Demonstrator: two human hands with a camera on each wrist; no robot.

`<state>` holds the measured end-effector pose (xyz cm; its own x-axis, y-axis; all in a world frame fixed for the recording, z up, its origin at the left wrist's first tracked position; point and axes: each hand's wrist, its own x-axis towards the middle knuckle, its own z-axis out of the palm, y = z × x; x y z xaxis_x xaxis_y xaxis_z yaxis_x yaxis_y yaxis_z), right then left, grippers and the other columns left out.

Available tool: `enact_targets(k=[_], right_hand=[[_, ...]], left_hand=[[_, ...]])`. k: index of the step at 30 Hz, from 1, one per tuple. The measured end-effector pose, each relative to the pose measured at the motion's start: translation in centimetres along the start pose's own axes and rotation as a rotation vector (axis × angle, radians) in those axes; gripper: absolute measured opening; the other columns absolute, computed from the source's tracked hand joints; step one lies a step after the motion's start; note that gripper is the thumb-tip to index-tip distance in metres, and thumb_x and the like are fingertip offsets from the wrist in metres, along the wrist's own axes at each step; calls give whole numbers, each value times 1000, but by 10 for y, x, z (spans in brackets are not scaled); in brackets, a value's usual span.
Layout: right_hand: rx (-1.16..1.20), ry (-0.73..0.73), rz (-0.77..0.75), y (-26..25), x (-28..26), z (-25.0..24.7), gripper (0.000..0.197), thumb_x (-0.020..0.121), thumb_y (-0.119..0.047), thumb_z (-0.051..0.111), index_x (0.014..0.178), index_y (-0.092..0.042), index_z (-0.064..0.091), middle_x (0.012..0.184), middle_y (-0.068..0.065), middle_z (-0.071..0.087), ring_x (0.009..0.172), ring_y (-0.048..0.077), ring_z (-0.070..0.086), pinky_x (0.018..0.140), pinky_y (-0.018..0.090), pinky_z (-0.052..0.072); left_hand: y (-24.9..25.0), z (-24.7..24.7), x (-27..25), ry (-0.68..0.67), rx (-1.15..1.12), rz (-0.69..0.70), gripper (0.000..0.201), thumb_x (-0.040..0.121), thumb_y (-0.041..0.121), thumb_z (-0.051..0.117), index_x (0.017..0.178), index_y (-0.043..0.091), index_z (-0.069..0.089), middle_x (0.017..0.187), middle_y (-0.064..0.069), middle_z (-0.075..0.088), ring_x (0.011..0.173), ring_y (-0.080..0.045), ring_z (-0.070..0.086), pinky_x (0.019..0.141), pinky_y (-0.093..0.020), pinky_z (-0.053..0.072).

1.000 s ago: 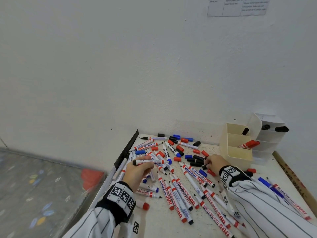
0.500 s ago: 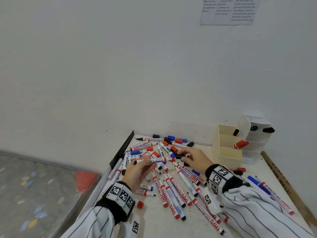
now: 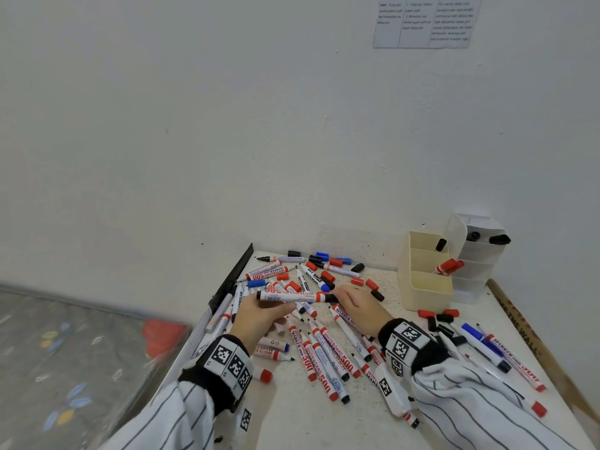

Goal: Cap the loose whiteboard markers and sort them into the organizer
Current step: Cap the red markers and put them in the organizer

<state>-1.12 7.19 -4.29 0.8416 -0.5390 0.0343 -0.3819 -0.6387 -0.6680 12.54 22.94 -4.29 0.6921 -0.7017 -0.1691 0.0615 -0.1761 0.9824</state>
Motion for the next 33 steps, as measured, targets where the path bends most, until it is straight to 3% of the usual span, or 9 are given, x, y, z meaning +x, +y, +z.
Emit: enact_targets(k=[3, 10, 14, 17, 20, 22, 26, 29, 33], right_hand=[[3, 29, 11, -4, 0, 2, 35, 101, -29, 29, 97, -9, 57, 76, 1, 51, 69, 10, 45, 62, 19, 34], [16, 65, -6, -9, 0, 4, 32, 101, -29, 28, 82, -14, 49, 67, -4, 42, 60, 7, 38, 58, 19, 32], [75, 101, 17, -9, -1, 7, 39, 100, -33, 29, 75, -14, 51, 63, -2, 41, 59, 9, 38, 58, 22, 31], [159, 161, 67, -16, -1, 9, 44, 100, -36, 29, 68, -12, 49, 57, -2, 35, 55, 11, 35, 56, 24, 29], [185, 178, 158, -24, 1, 14, 49, 99, -42, 28, 61, -15, 42, 53, -2, 31, 52, 11, 31, 54, 24, 28], [180, 187, 192, -28, 4, 19, 48, 100, -39, 28, 58, -17, 39, 54, -1, 30, 51, 10, 31, 53, 24, 28], [256, 223, 165, -35, 4, 26, 43, 99, -26, 32, 58, -17, 40, 53, -2, 30, 48, 9, 28, 49, 22, 26], [285, 247, 70, -42, -2, 29, 44, 100, -24, 32, 57, -17, 39, 52, -2, 29, 47, 8, 28, 46, 18, 24], [277, 257, -113, -49, -7, 32, 42, 100, -19, 33, 58, -20, 39, 51, -4, 30, 47, 7, 29, 45, 13, 30]], left_hand=[[4, -5, -2, -52, 25, 49, 23, 81, 23, 70, 100, 14, 60, 94, -3, 67, 75, -16, 63, 69, -30, 53], [8, -13, -2, -88, -228, -72, 18, 90, 15, 58, 100, 1, 63, 80, -8, 65, 58, -13, 57, 54, -21, 48], [8, -17, -4, -160, 326, 76, 17, 89, 11, 58, 105, 10, 65, 93, -5, 65, 69, -9, 58, 61, -16, 50], [10, -9, -11, -184, 683, 292, 29, 93, 26, 53, 121, 19, 57, 113, 8, 59, 93, -3, 55, 77, -11, 44], [9, -4, -13, -140, 853, 369, 44, 92, 43, 49, 131, 22, 51, 130, 7, 55, 115, -6, 51, 94, -21, 39], [10, -4, -13, -72, 917, 380, 43, 93, 46, 46, 128, 24, 55, 124, 7, 60, 107, -7, 56, 88, -20, 42], [14, -8, -12, -164, 798, 324, 37, 94, 44, 44, 99, 17, 69, 79, 6, 62, 63, -4, 50, 64, -18, 41], [18, -18, -14, -292, 592, 136, 38, 94, 43, 43, 79, 17, 66, 64, 6, 50, 51, -6, 42, 54, -19, 39], [18, -28, -21, -444, 324, -141, 42, 94, 48, 40, 71, 18, 56, 50, 8, 33, 37, -5, 22, 34, -15, 19]])
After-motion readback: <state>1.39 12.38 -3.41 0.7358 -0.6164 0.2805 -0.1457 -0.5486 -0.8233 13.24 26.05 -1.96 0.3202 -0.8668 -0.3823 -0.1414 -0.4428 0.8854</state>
